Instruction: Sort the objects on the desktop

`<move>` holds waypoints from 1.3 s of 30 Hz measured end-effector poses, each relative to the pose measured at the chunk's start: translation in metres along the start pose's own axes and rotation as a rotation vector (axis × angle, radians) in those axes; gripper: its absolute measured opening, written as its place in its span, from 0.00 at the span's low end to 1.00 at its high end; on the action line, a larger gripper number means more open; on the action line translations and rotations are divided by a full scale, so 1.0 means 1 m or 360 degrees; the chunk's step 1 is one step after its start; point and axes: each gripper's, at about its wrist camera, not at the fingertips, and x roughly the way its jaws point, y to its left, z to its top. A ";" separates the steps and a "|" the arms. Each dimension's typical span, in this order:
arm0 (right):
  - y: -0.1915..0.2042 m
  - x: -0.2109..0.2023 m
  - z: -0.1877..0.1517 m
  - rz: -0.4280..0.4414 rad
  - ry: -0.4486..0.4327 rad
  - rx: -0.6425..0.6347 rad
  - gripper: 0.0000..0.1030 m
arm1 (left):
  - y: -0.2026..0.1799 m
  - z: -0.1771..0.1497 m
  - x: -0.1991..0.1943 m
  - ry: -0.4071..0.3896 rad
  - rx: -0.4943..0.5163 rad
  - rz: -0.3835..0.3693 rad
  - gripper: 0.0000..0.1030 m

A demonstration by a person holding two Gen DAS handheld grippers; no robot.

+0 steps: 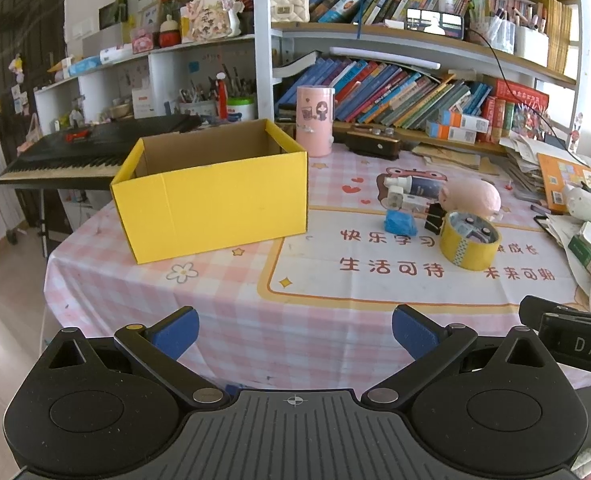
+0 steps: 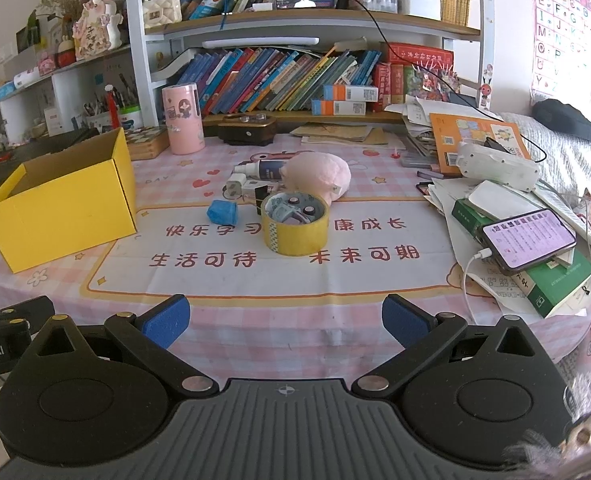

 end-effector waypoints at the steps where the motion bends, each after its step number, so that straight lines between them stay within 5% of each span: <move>1: -0.001 0.000 0.000 0.0000 0.0000 0.0000 1.00 | 0.000 0.000 0.000 0.0002 0.0001 0.0000 1.00; 39: -0.003 0.013 0.002 -0.0013 0.0050 -0.0003 1.00 | -0.009 0.005 0.017 0.0079 0.0009 -0.0001 1.00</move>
